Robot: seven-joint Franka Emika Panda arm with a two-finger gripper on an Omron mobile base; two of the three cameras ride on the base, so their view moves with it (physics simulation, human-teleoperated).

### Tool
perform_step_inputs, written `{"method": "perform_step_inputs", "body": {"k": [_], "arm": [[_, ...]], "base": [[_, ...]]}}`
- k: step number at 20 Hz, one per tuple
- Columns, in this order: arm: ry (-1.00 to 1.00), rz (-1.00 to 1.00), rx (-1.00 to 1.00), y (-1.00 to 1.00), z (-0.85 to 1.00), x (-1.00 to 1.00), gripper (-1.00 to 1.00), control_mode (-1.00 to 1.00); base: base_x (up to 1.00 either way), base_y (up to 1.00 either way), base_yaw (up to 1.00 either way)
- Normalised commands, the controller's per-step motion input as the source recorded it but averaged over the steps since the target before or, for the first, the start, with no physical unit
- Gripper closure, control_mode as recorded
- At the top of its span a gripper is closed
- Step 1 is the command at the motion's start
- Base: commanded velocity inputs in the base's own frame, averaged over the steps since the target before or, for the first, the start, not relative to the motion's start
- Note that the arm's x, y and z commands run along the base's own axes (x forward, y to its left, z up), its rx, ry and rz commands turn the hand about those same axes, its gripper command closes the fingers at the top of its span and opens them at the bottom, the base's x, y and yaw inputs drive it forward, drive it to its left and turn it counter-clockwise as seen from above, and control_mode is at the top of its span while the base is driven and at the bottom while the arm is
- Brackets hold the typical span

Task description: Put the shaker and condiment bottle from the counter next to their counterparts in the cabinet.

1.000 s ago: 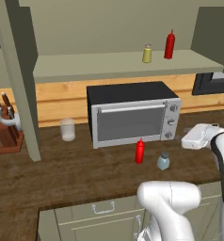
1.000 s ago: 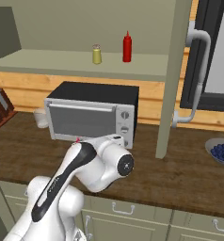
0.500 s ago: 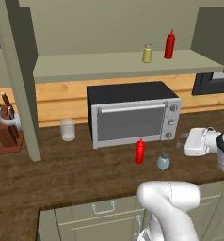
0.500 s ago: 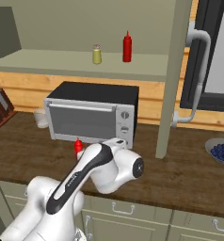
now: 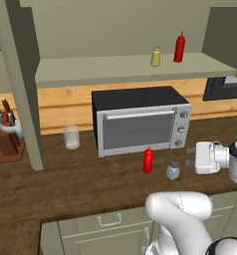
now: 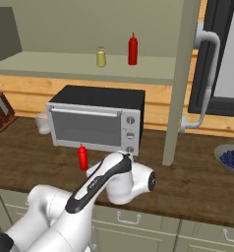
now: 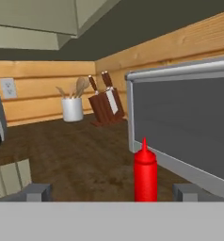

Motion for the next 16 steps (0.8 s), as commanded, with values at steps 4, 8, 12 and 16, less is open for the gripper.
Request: {"method": "perform_step_inputs", "body": {"k": [4,8,12,16], "arm": [[-0.05,0.12,0.01,-0.01,-0.30,0.07,-1.00,-1.00],[-0.04,0.10,0.00,0.00,-0.24,0.12,-1.00,-1.00],[-0.04,0.10,0.02,-0.01,-0.16,0.17,-1.00,-1.00],[-0.02,0.09,0.03,-0.01,-0.10,0.21,-1.00,-1.00]], "base": [[0.00,0.00,0.00],[0.00,0.00,0.00],[0.00,0.00,0.00],[0.00,0.00,0.00]]}}
